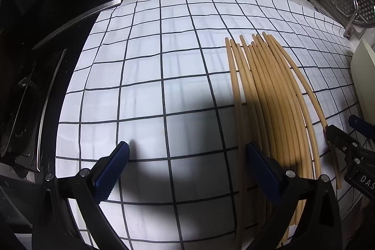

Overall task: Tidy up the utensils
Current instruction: 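Lower both tools toward the bundle of wooden chopsticks, then close the left tool on one chopstick while the right tool grasps another chopstick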

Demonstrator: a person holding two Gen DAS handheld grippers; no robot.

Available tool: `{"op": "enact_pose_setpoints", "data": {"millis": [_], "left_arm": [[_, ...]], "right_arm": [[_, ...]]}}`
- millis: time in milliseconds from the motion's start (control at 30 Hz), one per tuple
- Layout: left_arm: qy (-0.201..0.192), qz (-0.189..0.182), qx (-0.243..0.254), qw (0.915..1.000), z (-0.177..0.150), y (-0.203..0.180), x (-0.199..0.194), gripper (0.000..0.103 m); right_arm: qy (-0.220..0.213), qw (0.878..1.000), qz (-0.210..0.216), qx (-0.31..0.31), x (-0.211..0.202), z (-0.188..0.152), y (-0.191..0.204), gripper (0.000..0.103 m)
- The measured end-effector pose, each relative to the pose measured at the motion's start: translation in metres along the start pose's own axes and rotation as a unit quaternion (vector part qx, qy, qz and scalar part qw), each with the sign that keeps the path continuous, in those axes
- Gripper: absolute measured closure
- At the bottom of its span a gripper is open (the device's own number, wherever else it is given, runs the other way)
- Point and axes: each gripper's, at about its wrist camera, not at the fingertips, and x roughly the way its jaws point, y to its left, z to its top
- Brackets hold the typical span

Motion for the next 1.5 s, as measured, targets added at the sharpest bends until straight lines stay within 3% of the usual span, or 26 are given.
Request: {"op": "enact_pose_setpoints", "data": {"millis": [133, 267, 333, 467, 533, 600, 867, 1100, 1267, 1500], "left_arm": [[-0.004, -0.004, -0.001, 1.0000, 0.003, -0.002, 0.001, 0.007], [-0.009, -0.023, -0.007, 0.9997, 0.004, -0.003, -0.001, 0.024], [-0.014, -0.028, 0.001, 0.9995, 0.004, -0.007, -0.003, 0.036], [-0.010, -0.039, 0.013, 0.9991, 0.008, -0.014, -0.006, 0.061], [-0.009, -0.042, 0.018, 0.9989, 0.009, -0.016, -0.006, 0.074], [-0.006, -0.047, 0.019, 0.9987, 0.010, -0.017, -0.007, 0.094], [0.001, -0.058, 0.003, 0.9983, 0.010, -0.008, -0.013, 0.096], [-0.034, -0.057, 0.010, 0.9977, 0.024, -0.012, -0.054, 0.096], [-0.066, -0.076, 0.025, 0.9946, 0.039, -0.033, -0.086, 0.096], [-0.096, -0.113, 0.069, 0.9866, 0.062, -0.100, -0.116, 0.096]], "right_arm": [[-0.006, 1.000, -0.010, -0.019, 0.004, 0.003, 0.006, 0.030], [-0.019, 0.999, -0.011, -0.048, 0.007, 0.005, 0.015, 0.035], [-0.024, 0.998, 0.001, -0.058, 0.006, 0.005, 0.017, 0.052], [-0.022, 0.997, 0.022, -0.078, 0.006, 0.007, 0.025, 0.077], [-0.017, 0.996, 0.029, -0.079, 0.006, 0.008, 0.027, 0.096], [-0.012, 0.997, 0.036, -0.073, 0.007, 0.009, 0.026, 0.096], [-0.014, 0.998, 0.058, -0.037, -0.006, 0.011, 0.014, 0.096], [-0.039, 0.995, 0.093, -0.011, -0.042, 0.020, 0.006, 0.096], [-0.060, 0.993, 0.102, 0.006, -0.071, 0.026, -0.013, 0.096], [-0.095, 0.991, 0.078, 0.048, -0.111, 0.027, -0.072, 0.096]]}}
